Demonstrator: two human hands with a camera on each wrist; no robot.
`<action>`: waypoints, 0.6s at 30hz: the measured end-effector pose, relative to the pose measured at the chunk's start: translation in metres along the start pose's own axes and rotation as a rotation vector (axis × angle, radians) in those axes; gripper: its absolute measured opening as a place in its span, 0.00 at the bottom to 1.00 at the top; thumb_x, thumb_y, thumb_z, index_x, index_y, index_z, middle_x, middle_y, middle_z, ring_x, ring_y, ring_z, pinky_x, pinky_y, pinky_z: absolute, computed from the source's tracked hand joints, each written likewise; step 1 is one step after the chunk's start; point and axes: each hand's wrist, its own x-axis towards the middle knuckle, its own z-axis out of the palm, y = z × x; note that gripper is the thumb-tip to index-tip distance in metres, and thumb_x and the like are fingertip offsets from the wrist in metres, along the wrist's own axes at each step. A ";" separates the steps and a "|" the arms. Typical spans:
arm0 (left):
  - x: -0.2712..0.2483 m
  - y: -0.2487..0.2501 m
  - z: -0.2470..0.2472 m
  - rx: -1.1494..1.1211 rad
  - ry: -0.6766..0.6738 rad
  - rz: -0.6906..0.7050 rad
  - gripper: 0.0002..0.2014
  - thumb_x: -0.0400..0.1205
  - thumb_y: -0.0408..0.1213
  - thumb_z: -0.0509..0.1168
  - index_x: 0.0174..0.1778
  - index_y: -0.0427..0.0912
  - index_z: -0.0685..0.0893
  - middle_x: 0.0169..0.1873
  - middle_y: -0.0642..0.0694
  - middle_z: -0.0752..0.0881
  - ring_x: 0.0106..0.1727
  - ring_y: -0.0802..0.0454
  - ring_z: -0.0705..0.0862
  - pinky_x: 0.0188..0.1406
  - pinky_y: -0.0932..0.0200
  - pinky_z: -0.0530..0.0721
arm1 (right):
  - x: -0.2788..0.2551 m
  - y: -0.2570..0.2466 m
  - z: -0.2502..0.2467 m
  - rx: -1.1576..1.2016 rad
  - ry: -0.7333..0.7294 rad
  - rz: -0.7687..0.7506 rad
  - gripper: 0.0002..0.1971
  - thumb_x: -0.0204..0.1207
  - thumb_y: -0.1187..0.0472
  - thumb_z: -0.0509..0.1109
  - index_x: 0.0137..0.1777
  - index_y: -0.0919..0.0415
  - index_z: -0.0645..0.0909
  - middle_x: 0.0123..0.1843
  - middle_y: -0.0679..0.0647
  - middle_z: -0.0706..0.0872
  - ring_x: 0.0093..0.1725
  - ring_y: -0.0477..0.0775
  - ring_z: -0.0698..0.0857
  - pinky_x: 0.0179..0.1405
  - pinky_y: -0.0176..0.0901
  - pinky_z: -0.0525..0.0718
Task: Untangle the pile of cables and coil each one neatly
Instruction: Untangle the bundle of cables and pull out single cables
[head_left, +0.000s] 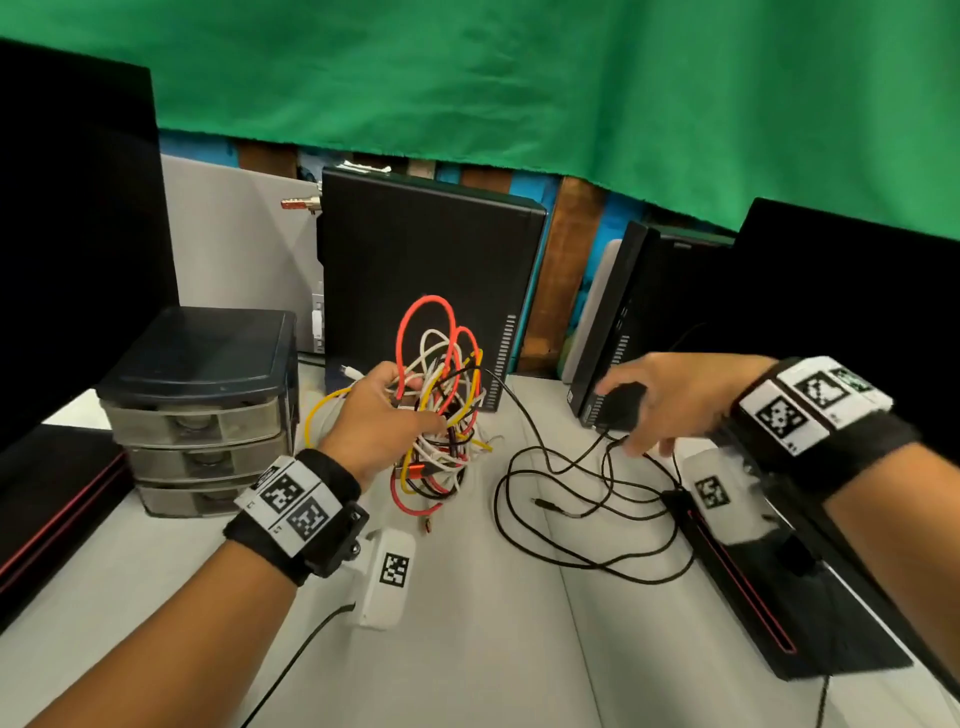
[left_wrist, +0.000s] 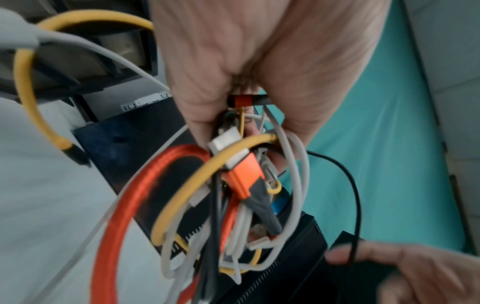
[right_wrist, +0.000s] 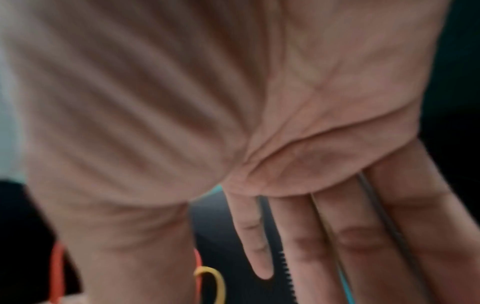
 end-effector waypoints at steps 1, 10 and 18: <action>-0.001 0.000 0.002 0.002 -0.004 0.005 0.22 0.70 0.21 0.78 0.57 0.40 0.81 0.46 0.46 0.91 0.44 0.52 0.91 0.36 0.63 0.84 | -0.001 -0.008 0.005 0.087 0.011 -0.056 0.35 0.72 0.50 0.81 0.77 0.41 0.71 0.44 0.46 0.87 0.42 0.46 0.92 0.48 0.41 0.89; -0.007 -0.003 0.012 -0.015 0.029 0.018 0.22 0.71 0.21 0.78 0.56 0.42 0.80 0.46 0.45 0.90 0.44 0.50 0.91 0.38 0.58 0.86 | 0.023 -0.073 0.077 0.901 0.392 -0.439 0.06 0.85 0.59 0.68 0.56 0.60 0.84 0.42 0.58 0.92 0.41 0.55 0.91 0.48 0.45 0.90; -0.007 0.000 0.012 0.018 0.001 0.090 0.23 0.70 0.22 0.78 0.57 0.42 0.81 0.49 0.47 0.90 0.46 0.54 0.91 0.41 0.59 0.90 | 0.025 -0.074 0.079 1.057 0.690 -0.398 0.05 0.80 0.63 0.74 0.44 0.59 0.88 0.31 0.57 0.86 0.29 0.40 0.81 0.32 0.29 0.81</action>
